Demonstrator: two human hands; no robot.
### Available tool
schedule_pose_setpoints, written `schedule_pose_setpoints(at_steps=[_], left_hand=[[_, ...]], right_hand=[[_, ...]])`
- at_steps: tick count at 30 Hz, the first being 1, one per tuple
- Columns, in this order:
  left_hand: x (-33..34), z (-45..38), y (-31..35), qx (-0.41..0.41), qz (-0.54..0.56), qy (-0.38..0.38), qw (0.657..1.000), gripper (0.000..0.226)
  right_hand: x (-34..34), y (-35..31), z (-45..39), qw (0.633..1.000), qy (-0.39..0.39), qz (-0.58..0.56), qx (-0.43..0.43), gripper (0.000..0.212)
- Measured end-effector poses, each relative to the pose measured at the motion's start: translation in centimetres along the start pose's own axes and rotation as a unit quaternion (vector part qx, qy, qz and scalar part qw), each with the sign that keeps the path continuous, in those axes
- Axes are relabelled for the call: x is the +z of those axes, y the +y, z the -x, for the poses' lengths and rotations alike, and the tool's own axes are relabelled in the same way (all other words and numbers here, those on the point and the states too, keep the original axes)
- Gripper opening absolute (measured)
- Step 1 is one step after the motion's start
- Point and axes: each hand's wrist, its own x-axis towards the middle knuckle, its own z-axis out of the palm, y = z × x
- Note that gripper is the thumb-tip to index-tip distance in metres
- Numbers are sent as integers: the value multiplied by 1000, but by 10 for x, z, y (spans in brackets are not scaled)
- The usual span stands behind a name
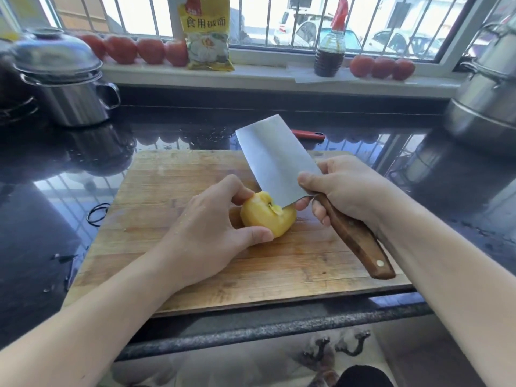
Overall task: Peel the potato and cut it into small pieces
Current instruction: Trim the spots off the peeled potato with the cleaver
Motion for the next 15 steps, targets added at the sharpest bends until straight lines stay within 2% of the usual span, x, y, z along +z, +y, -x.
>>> schedule_pose_setpoints(at_steps=[6,15], left_hand=[[-1,2,3,4,-9,5,1000,48],[2,2,3,21,-30,13,999,49]], right_hand=[[-1,-5,13,999,18,39,-22,18],[16,-5,24,995,84,-47,-15,16]])
